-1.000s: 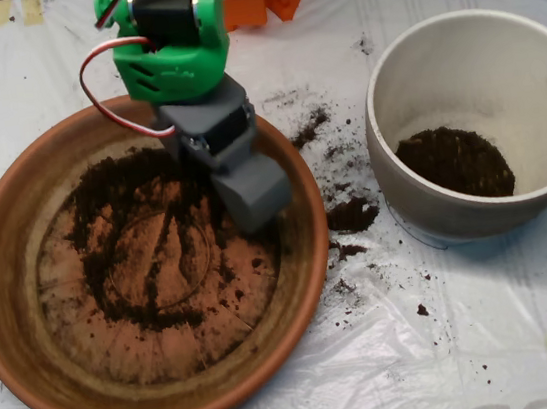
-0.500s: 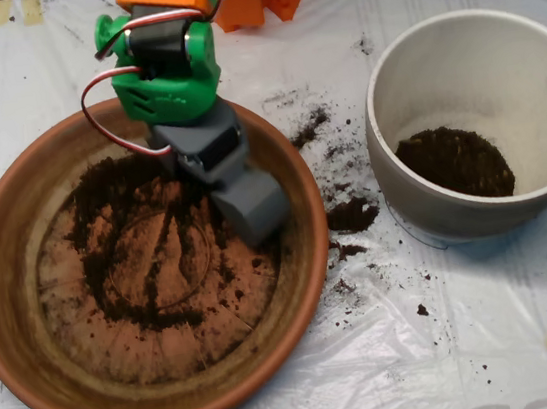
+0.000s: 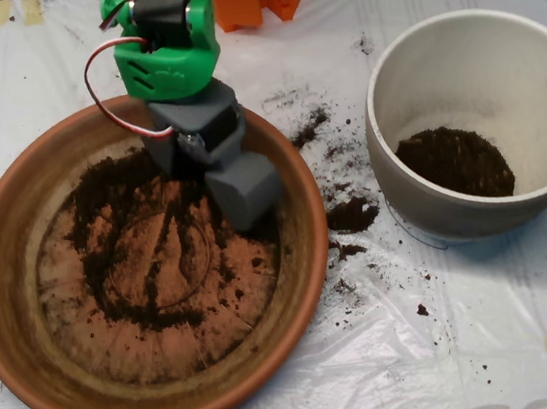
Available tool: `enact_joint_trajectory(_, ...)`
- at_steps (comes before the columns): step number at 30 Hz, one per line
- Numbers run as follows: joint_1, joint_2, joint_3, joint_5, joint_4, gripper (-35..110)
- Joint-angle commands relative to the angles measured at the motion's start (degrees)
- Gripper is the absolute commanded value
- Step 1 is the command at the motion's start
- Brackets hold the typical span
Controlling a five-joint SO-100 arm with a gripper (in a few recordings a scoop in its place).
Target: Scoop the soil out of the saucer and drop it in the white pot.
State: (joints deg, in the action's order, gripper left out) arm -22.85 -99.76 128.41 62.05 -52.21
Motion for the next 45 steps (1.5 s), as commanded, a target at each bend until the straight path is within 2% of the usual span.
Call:
enact_joint_trajectory(1,-2.81,-2.55,2.72,2.29,0.0,21)
enact_joint_trajectory(3,-3.43,-2.46,3.43,2.72,0.79,5)
enact_joint_trajectory(12,-4.57,-4.75,5.27,4.04,1.32,1)
enact_joint_trajectory(17,-3.69,-9.84,4.75,1.67,-1.93,-1)
enact_joint_trajectory(20,-1.41,-12.48,1.67,-3.25,-5.36,-1)
enact_joint_trajectory(31,10.28,-19.07,-11.34,-31.11,-9.76,-1)
enact_joint_trajectory(35,12.57,-18.72,-17.58,-35.95,-13.71,-1)
enact_joint_trajectory(45,19.51,-11.6,-44.3,-44.65,-31.11,-1)
